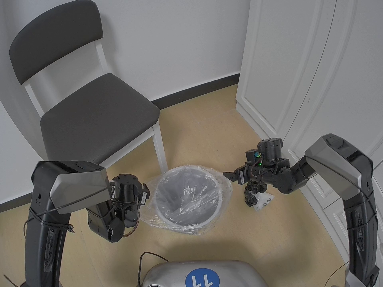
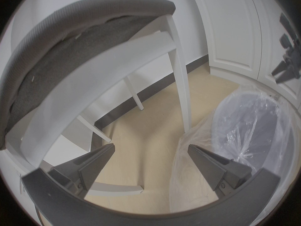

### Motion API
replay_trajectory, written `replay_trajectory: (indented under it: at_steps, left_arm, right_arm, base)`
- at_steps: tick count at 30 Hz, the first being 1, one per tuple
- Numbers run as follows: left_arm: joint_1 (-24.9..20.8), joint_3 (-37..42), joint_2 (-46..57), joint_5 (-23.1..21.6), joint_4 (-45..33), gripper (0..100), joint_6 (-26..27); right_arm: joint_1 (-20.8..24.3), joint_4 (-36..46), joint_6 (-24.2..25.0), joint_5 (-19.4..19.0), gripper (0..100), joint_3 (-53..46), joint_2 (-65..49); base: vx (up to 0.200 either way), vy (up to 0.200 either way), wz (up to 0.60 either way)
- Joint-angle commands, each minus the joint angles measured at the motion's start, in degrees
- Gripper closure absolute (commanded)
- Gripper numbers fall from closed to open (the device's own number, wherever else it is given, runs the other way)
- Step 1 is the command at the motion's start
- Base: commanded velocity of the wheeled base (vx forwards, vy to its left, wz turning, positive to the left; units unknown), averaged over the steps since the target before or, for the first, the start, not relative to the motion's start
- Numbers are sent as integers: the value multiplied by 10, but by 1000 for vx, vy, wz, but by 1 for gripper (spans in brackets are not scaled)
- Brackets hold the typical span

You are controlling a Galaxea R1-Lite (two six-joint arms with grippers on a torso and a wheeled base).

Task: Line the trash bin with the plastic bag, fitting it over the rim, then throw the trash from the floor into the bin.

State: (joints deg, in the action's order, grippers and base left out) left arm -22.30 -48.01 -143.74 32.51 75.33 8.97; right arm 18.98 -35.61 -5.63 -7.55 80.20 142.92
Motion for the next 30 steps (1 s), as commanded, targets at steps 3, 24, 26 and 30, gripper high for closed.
replay_trajectory:
  at_steps: [3, 24, 26, 30]
  left_arm:
    - [-4, 29, 39, 1, 15, 0, -4]
    - [-14, 56, 44, -6, -12, 0, -8]
    - [-16, 57, 36, -7, -29, 0, -8]
    - [-16, 54, 12, -16, -36, 0, -9]
  right_arm:
    - [-39, 67, -72, -90, 0, -17, 25]
    - [-10, 172, 38, -31, 0, 319, 243]
    - [-10, 174, 47, -31, 0, 320, 243]
    - [-10, 202, 55, -31, 0, 334, 246]
  base:
    - [0, 0, 0]
    - [0, 0, 0]
    - [0, 0, 0]
    - [0, 0, 0]
